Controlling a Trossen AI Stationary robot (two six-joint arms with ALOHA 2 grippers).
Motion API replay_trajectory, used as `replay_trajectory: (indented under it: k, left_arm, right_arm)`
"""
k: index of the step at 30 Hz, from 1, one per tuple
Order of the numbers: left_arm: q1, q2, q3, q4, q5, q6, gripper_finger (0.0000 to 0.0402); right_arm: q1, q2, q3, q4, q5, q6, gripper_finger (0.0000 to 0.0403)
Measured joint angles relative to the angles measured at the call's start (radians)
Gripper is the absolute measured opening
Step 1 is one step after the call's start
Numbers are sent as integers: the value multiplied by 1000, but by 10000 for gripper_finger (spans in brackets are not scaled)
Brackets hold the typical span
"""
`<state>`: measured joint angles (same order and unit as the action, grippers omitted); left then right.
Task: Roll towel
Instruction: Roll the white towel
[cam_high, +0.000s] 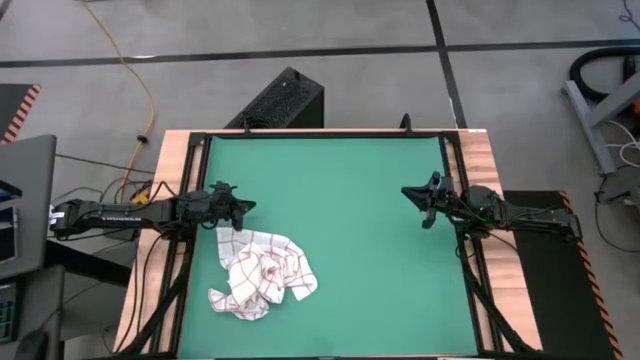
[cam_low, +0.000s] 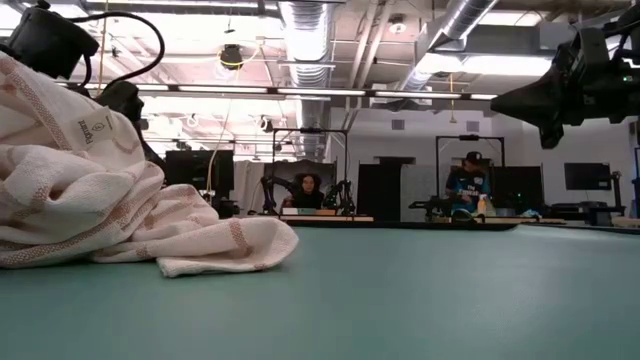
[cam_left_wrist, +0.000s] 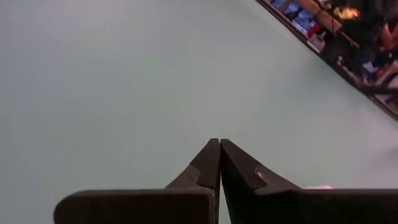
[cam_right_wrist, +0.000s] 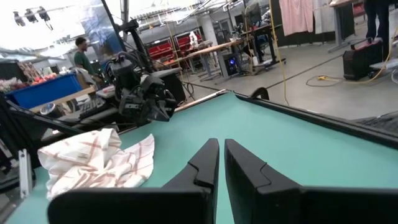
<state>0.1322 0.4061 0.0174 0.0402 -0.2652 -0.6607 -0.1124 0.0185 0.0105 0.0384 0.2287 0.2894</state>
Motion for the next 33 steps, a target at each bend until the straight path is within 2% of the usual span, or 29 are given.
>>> replay_trajectory:
  k: [3,7,13,16,21,24,27,33]
  left_arm:
    - [0,0,0,0,-4,-27,0]
    - [0,0,0,5,-21,-145,0]
    - [0,0,0,22,-158,-291,0]
    - [0,-1,0,21,-187,-387,0]
    - [0,0,0,21,-267,-398,0]
    - [0,-1,0,49,-333,-482,0]
    - [0,0,0,42,-353,-562,0]
    - [0,0,0,50,-340,-587,0]
  right_arm:
    - [-1,0,-1,13,0,5,50]
    - [-1,0,-2,22,1,24,50]
    - [-1,0,-2,25,2,25,50]
    - [-1,0,-2,26,3,26,50]
    - [0,0,-2,29,-10,108,50]
    - [0,0,-2,36,-11,112,50]
    - [2,0,-2,84,-16,165,50]
    - [3,0,-2,159,-18,234,50]
